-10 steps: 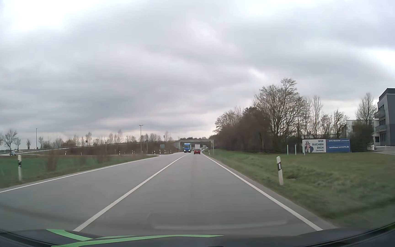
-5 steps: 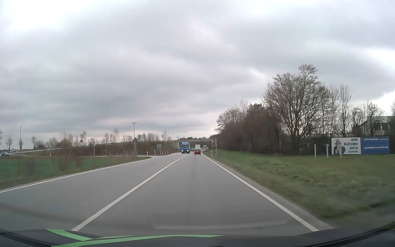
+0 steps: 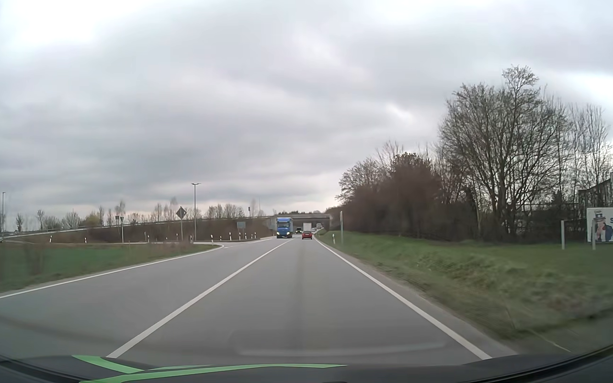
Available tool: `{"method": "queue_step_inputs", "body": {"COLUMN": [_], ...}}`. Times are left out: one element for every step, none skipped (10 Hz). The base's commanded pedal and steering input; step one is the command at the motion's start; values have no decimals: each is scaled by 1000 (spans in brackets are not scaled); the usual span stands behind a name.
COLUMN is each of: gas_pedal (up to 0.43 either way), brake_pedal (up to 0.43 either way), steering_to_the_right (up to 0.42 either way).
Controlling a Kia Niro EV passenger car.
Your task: Follow the waypoints while adhering to traffic rules and regulations
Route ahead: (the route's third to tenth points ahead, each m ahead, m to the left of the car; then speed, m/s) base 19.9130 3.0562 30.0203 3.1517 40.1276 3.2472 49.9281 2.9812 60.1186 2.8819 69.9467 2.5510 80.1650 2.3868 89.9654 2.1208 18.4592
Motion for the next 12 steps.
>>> {"method": "queue_step_inputs", "body": {"gas_pedal": [118,118,118,118,118,118,118,118,118,130,130,130], "brake_pedal": [0,0,0,0,0,0,0,0,0,0,0,0], "steering_to_the_right": [0,0,0,0,0,0,0,0,0,0,0,0]}}
